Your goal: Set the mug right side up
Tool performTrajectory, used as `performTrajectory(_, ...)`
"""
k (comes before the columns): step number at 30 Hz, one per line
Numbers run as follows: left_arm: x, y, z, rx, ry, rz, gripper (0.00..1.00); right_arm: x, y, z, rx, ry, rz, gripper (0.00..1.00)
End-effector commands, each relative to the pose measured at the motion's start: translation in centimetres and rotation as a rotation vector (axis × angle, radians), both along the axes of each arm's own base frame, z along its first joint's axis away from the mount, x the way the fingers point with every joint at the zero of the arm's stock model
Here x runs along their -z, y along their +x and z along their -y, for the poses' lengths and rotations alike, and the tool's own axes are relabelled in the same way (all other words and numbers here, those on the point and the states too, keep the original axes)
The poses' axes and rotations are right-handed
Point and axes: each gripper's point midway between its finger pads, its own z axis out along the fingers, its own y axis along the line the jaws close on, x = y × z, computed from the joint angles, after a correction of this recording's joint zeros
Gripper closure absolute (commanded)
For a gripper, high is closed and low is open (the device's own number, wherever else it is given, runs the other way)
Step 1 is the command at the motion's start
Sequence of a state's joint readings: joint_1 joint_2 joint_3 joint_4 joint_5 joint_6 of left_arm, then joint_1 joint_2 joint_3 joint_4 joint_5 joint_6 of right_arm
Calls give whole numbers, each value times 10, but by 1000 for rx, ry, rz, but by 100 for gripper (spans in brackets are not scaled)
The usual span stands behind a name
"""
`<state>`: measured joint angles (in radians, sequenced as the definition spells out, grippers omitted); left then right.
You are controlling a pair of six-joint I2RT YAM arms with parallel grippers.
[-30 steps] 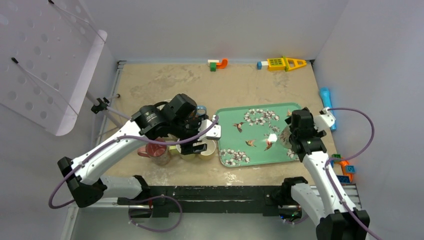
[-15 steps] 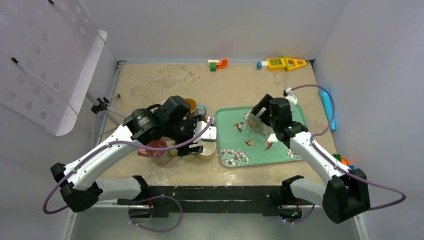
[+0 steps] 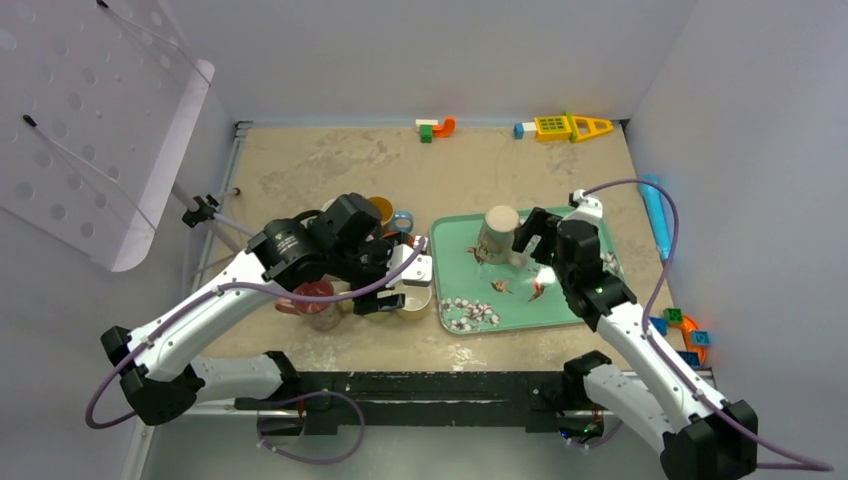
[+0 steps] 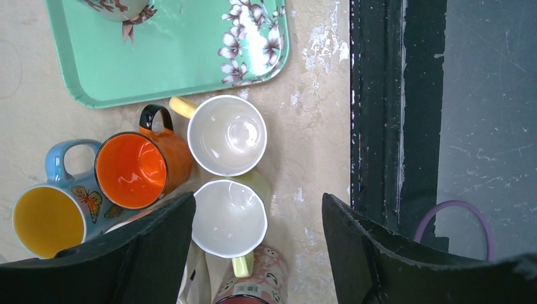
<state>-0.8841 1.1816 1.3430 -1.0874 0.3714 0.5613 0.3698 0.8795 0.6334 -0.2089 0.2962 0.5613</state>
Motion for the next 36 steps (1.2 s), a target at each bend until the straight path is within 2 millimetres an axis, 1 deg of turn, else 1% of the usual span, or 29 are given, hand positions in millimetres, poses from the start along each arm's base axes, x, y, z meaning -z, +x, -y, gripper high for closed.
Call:
performTrajectory(1, -9, -6, 0, 27, -50, 26, 23, -17, 2, -8, -151, -90, 166, 4)
performTrajectory(2, -11, -6, 0, 26, -57, 32, 23, -29, 3, -20, -239, -109, 222, 2)
performTrajectory(4, -14, -6, 0, 27, -70, 42, 23, -48, 1, -31, -422, -304, 331, 2)
performTrajectory(5, -16, -6, -1, 28, -76, 48, 23, -55, 2, -28, -449, -388, 357, 2)
performTrajectory(6, -17, -7, -1, 28, -81, 51, 23, -65, 4, -21, -435, -447, 374, 2)
performTrajectory(8, -18, -8, -2, 33, -87, 55, 23, -68, 5, -2, -379, -557, 384, 2)
performTrajectory(9, -19, -8, -2, 34, -91, 59, 23, -64, 3, 2, -374, -592, 390, 2)
performTrajectory(10, -19, -8, -3, 36, -94, 63, 23, -59, 2, 2, -386, -612, 400, 2)
performTrajectory(12, -21, -8, -3, 36, -101, 73, 23, -46, 0, -6, -454, -633, 400, 2)
performTrajectory(16, -29, -13, -4, 43, -133, 78, 23, 6, -2, -6, -541, -714, 184, 5)
performTrajectory(18, -33, -17, -4, 54, -155, 77, 23, 22, -2, -4, -552, -747, 117, 5)
performTrajectory(19, -35, -19, -4, 55, -165, 80, 23, 25, -1, -1, -542, -756, 98, 5)
performTrajectory(23, -37, -16, -4, 35, -178, 92, 23, 25, -1, -4, -552, -751, 117, 5)
performTrajectory(25, -39, -16, -3, 32, -184, 90, 23, 40, 2, 2, -548, -792, 64, 5)
performTrajectory(26, -40, -16, -3, 28, -186, 86, 23, 43, 4, 0, -568, -800, 45, 6)
performTrajectory(28, -41, -15, -3, 20, -187, 83, 23, 54, 7, -9, -642, -807, 14, 10)
performTrajectory(32, -43, -14, -2, 17, -191, 87, 23, 74, 13, -8, -676, -843, -58, 15)
performTrajectory(35, -43, -14, -2, 16, -194, 91, 23, 76, 20, -14, -703, -842, -30, 22)
performTrajectory(36, -43, -14, -1, 18, -194, 88, 23, 75, 23, -18, -709, -826, -4, 26)
